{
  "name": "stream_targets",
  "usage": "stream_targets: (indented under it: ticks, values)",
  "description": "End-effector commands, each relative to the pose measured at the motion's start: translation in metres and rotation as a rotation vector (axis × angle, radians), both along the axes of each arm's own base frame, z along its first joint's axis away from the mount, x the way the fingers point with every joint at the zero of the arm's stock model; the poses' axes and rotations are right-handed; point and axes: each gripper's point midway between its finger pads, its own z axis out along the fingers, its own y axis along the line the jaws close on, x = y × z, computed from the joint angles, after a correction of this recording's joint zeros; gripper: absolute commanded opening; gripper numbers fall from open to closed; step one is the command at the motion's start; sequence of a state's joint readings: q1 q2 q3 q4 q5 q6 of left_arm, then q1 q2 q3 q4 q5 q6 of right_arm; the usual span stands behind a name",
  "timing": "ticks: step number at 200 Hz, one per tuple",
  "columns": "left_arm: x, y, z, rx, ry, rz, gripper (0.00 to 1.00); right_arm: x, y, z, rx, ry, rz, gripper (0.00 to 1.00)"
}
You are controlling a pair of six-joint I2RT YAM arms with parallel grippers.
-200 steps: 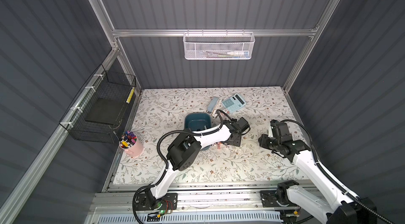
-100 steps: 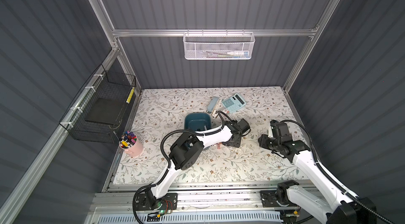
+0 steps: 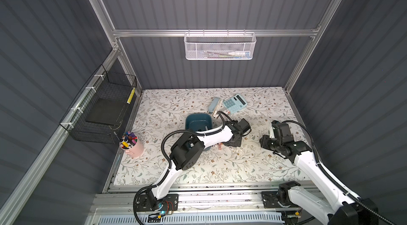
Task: Put the lipstick into the storage box
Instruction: Pick up the lipstick at the center of the board, then place the lipstick in the storage box.
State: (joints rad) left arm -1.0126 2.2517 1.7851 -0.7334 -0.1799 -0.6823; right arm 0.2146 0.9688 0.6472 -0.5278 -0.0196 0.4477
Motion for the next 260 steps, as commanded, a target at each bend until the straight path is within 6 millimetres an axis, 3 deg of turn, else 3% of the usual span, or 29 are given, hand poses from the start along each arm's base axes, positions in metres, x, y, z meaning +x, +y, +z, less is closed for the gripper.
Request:
stream_targets:
  ticks: [1,33,79,102,131,167,189,214,260]
  values:
    - [-0.001,0.004,0.005,0.008,0.016,-0.003,0.1,-0.002,-0.003,0.0,-0.005,0.003,-0.005,0.41]
    - [0.008,0.001,0.039,-0.003,-0.04,-0.022,0.09,-0.001,-0.004,0.001,-0.008,0.002,-0.01,0.41]
    - [0.025,0.002,0.117,-0.04,-0.182,-0.043,0.11,0.0,-0.003,0.001,-0.007,0.007,-0.011,0.41]
    - [0.036,0.021,0.146,-0.018,-0.238,-0.021,0.11,0.001,-0.003,0.003,-0.005,0.005,-0.011,0.41]
    - [0.052,0.07,0.164,0.008,-0.265,0.056,0.11,0.003,-0.003,0.005,-0.008,0.0,-0.011,0.41]
    - [0.067,0.144,0.163,0.03,-0.273,0.187,0.13,0.009,0.002,0.004,0.005,0.013,0.005,0.41]
    - [0.073,0.182,0.151,0.061,-0.255,0.246,0.14,0.014,0.006,0.003,0.016,0.024,0.021,0.41]
    - [0.081,0.202,0.132,0.056,-0.221,0.281,0.14,0.021,0.012,0.0,0.027,0.036,0.033,0.41]
    - [0.107,0.221,0.087,0.049,-0.144,0.327,0.11,0.038,0.02,-0.005,0.024,0.072,0.061,0.41]
